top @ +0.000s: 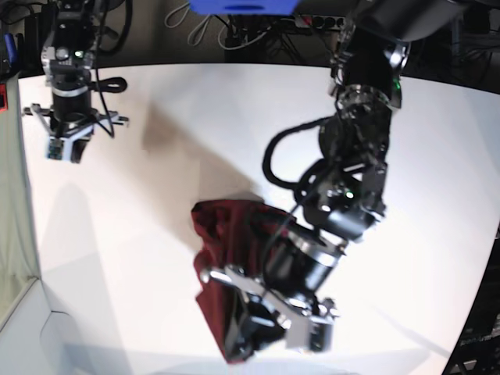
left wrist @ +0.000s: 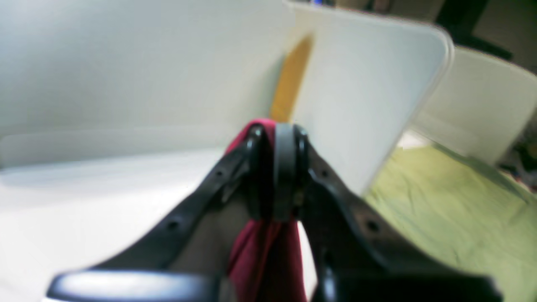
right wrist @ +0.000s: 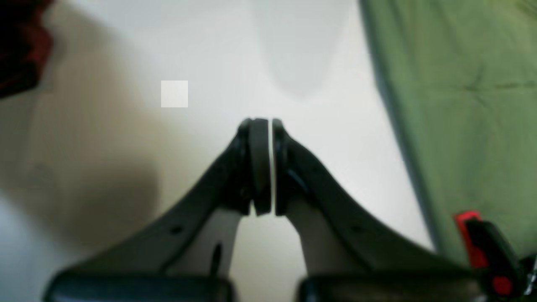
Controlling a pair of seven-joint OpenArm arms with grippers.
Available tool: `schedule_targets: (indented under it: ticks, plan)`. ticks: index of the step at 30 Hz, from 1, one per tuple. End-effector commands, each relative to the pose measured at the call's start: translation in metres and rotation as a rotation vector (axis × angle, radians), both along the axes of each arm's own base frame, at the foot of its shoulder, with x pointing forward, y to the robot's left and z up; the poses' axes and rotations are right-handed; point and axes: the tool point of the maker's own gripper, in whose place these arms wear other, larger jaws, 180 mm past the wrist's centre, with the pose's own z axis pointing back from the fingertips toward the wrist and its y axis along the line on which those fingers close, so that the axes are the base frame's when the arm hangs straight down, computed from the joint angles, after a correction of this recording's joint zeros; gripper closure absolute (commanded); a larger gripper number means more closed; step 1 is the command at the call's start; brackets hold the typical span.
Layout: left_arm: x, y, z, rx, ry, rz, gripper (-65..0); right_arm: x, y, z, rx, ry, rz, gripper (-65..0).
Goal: Layout the t-shirt on the table in an organized manner, then fold the t-shirt properly
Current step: 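Drag the grasped red t-shirt with the left gripper across the table center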
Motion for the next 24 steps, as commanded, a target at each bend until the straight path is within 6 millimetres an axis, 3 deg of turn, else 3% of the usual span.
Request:
schedule_targets:
  ticks: [1, 7, 13, 15, 21, 24]
  plan:
    - [-0.004, -0.010, 0.018, -0.036, -0.049, -0.023, -0.4, 0.007, -0.010, 0.018, -0.033, -0.063, -0.012, 0.0]
    - [-0.016, -0.055, -0.025, -0.022, 0.070, -0.118, -0.4, 0.004, -0.047, 0.034, -0.079, -0.101, -0.111, 0.0]
    - [-0.045, -0.100, -0.057, 0.025, 0.146, -0.239, -0.4, 0.004, -0.070, 0.049, -0.105, -0.141, -0.175, 0.0]
    - [-0.053, -0.109, -0.062, 0.046, 0.149, -0.269, -0.4, 0.002, -0.076, 0.052, -0.106, -0.152, -0.200, 0.0]
    - [-0.070, -0.118, -0.115, 0.163, 0.235, -0.328, -1.1, 0.001, -0.086, 0.058, -0.103, -0.177, -0.245, 0.0]
    - [-0.085, -0.128, -0.137, 0.228, 0.259, -0.378, -6.0, 0.002, -0.084, 0.057, -0.100, -0.176, -0.240, 0.0]
